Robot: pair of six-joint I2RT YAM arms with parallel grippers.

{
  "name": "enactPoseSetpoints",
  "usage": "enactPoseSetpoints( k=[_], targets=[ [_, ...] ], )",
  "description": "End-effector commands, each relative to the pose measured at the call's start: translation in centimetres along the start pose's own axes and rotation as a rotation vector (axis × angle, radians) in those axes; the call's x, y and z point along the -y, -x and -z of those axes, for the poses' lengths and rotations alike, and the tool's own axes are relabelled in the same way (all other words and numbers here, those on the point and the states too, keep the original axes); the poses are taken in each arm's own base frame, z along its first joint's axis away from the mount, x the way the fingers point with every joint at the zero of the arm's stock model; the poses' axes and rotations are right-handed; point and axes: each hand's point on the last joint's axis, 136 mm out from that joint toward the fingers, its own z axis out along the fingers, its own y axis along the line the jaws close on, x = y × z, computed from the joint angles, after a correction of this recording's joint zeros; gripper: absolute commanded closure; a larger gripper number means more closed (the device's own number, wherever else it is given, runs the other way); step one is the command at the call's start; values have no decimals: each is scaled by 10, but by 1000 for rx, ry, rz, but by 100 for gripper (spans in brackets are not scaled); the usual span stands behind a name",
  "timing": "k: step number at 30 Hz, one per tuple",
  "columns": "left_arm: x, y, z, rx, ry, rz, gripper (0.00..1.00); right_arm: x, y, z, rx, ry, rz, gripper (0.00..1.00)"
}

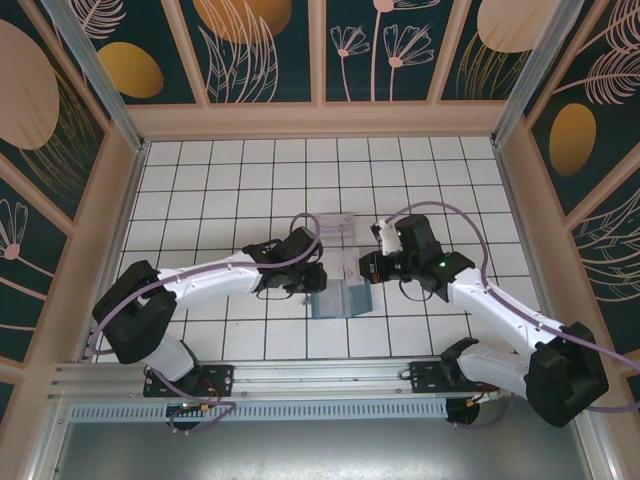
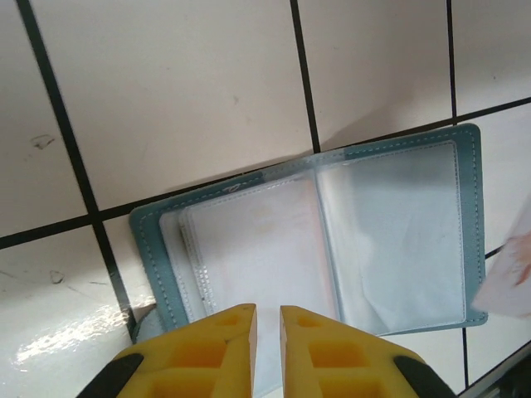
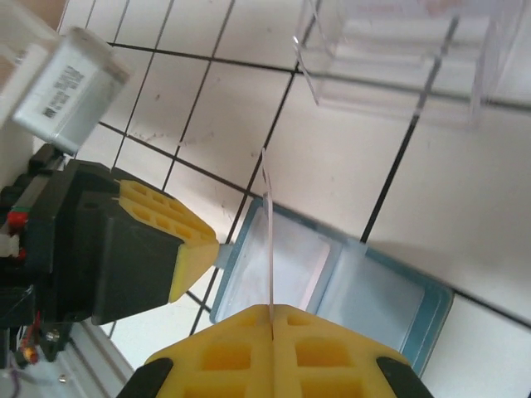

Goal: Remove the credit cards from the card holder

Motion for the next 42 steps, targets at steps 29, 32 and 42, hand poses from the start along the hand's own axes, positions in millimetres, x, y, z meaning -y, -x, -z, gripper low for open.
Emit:
enactPoseSetpoints(
  k=[29,32,42],
  targets=[
    [-13,-7,9,33,-143,6,74,27,106,-33,-343,-186,1124,100],
    [-19,-6,10,43,-114,7,74,30,112,-42,-379,-173,1147,100],
    [-23,-8,8,38,-100,16,76,44,124,-74,-478,-148,1196,100]
  ],
)
